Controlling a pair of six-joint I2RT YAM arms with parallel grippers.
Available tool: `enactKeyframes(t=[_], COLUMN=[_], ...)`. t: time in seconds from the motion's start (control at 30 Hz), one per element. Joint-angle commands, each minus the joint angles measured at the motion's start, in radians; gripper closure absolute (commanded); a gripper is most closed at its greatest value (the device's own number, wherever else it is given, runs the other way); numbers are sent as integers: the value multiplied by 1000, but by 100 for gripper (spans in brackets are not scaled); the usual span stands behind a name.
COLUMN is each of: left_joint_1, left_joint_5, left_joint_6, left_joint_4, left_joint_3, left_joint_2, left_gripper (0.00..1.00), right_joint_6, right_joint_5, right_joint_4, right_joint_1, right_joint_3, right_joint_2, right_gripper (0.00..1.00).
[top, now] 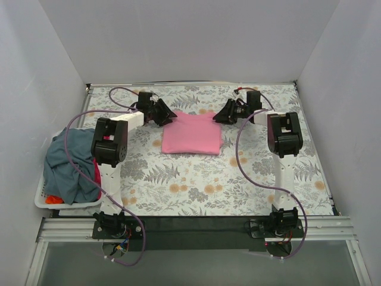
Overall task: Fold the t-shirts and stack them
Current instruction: Fold the tshirt
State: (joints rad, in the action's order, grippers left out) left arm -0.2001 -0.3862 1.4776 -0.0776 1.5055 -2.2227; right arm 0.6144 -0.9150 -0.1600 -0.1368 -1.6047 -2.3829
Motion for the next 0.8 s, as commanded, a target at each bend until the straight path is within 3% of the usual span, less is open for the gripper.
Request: enactKeyframes(t=[0.0, 0.1, 0.23, 0.4, 0.5, 0.77], left_joint_1=[18, -1, -83, -320, -448, -737], left_joint_5=[55, 64, 217, 467, 582, 809], left_joint_6=[-59, -97, -239, -434, -514, -704], left_joint_4=[-74, -82, -131, -177, -200, -191], left_joint_3=[-60, -80, -117, -191, -229, -206], left_joint_2=[113, 235, 386, 500, 523, 400], left_gripper=[57, 45, 34, 32, 32, 33], right_joint_6=[-5, -21, -117, -284, -338, -346], right_joint_5=[45, 74, 187, 480, 617, 696], right_joint_4=[-15, -7, 123, 414, 534, 600], right_joint_1=[11, 14, 19, 40, 52, 83], right_joint_3=[26, 103, 233, 310, 348, 543], right_joint_2=[109, 233, 398, 600, 692, 861], right_gripper=[60, 58, 50, 29, 24, 23])
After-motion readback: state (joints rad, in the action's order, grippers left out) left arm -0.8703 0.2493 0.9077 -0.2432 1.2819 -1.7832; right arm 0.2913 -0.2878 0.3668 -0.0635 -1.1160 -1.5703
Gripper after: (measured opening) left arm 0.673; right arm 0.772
